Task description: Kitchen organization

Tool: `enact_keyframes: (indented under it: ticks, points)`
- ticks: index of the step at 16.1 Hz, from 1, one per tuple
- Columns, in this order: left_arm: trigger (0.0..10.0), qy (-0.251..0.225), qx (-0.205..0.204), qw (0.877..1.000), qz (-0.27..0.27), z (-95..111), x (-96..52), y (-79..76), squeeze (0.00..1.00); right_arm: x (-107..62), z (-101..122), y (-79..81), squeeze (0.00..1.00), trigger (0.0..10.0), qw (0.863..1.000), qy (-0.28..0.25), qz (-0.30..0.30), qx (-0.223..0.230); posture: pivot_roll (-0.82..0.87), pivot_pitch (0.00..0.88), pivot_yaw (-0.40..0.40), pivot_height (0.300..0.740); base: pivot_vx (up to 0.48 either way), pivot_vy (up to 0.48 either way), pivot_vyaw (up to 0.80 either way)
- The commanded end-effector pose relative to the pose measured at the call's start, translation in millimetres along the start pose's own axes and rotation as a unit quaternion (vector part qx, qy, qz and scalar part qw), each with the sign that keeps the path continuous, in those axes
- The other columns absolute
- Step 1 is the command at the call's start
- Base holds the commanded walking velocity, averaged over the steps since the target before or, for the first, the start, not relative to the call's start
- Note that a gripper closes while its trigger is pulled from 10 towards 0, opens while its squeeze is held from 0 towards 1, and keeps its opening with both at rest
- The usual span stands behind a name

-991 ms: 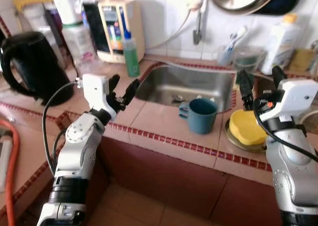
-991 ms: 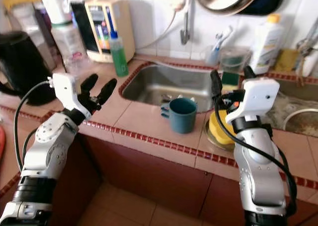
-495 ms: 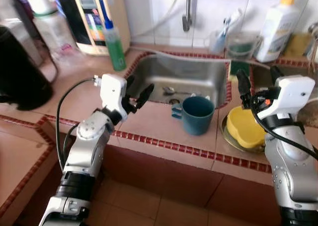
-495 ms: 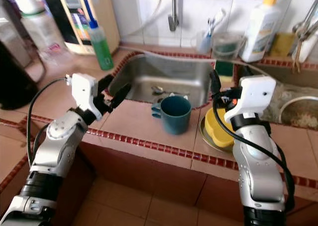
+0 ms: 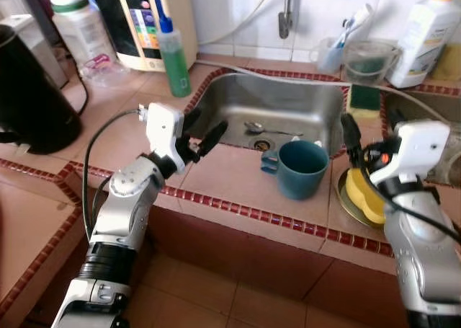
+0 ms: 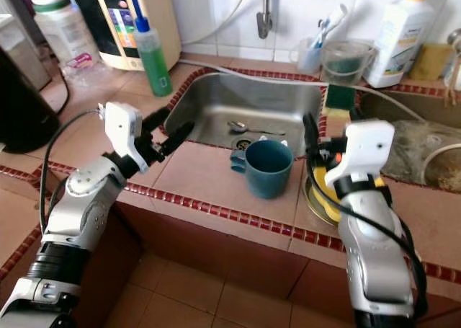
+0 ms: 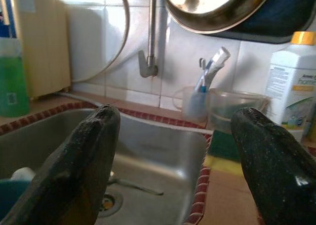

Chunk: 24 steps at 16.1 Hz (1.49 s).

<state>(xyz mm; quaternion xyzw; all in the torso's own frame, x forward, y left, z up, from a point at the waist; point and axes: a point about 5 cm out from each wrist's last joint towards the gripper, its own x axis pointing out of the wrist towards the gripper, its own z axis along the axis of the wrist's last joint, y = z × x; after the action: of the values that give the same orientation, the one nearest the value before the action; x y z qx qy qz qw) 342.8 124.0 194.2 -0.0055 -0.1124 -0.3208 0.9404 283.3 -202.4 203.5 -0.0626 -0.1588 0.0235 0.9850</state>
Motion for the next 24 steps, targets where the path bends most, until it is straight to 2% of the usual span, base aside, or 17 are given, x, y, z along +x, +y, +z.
enact_keyframes:
  ticks: [1,5,12,13,15,16,17,19,20,21,24]
  points:
    - [10.0,-0.013,0.020,1.000,0.000,9,-2.5,5.2,0.00,0.2,7,1.9,0.00,10.0,1.000,-0.017,0.008,-0.003,-0.24,0.054,0.110,0.740,0.000,0.000,0.00]
    - [10.0,-0.013,-0.009,1.000,0.006,7,-5.5,3.2,0.00,-3.7,4,3.7,0.00,10.0,1.000,-0.014,0.005,-0.004,-0.24,0.053,0.117,0.740,0.000,-0.360,0.00]
    - [10.0,-0.017,-0.012,1.000,0.010,9,-5.7,3.9,0.00,-2.4,8,4.2,0.00,10.0,0.999,-0.030,0.016,0.000,-0.24,0.038,0.109,0.740,0.000,-0.470,0.00]
    - [10.0,-0.019,-0.032,0.999,0.014,9,-5.2,3.4,0.00,-2.2,11,5.5,0.00,10.0,0.999,-0.037,0.022,0.005,-0.24,0.037,0.109,0.740,0.000,0.000,0.00]
    - [10.0,0.016,-0.017,0.999,0.046,7,-4.0,9.5,0.00,-4.4,16,9.1,0.00,10.0,0.998,-0.046,0.047,0.020,-0.25,0.033,0.113,0.740,0.000,0.000,0.00]
    - [10.0,0.040,-0.032,0.997,0.053,6,-4.7,13.6,0.00,-8.1,19,10.7,0.00,10.0,0.996,-0.045,0.068,0.032,-0.25,0.033,0.113,0.740,0.000,0.000,0.00]
    - [10.0,0.049,-0.026,0.997,0.058,8,-6.0,16.3,0.00,-11.4,20,13.1,0.00,10.0,0.994,-0.033,0.092,0.050,-0.25,0.033,0.114,0.740,0.000,0.000,0.00]
    - [10.0,0.060,-0.027,0.997,0.051,13,-7.5,18.1,0.00,-19.1,23,19.2,0.00,10.0,0.989,-0.021,0.136,0.055,-0.25,0.033,0.115,0.740,0.000,0.000,0.00]
    - [10.0,0.072,-0.021,0.996,0.049,14,-8.4,19.8,0.00,-29.8,25,28.2,0.00,10.0,0.979,-0.009,0.188,0.081,-0.26,0.035,0.116,0.740,0.000,0.000,0.00]
    - [10.0,0.082,-0.020,0.995,0.046,14,-8.5,20.5,0.00,-34.7,25,31.8,0.00,10.0,0.974,-0.001,0.207,0.090,-0.26,0.036,0.115,0.740,0.000,0.000,0.00]
    - [10.0,0.135,-0.003,0.991,-0.006,14,-10.7,13.9,0.00,-51.0,20,43.1,0.00,10.0,0.960,0.038,0.257,0.102,-0.26,0.052,0.119,0.740,0.000,0.000,0.00]
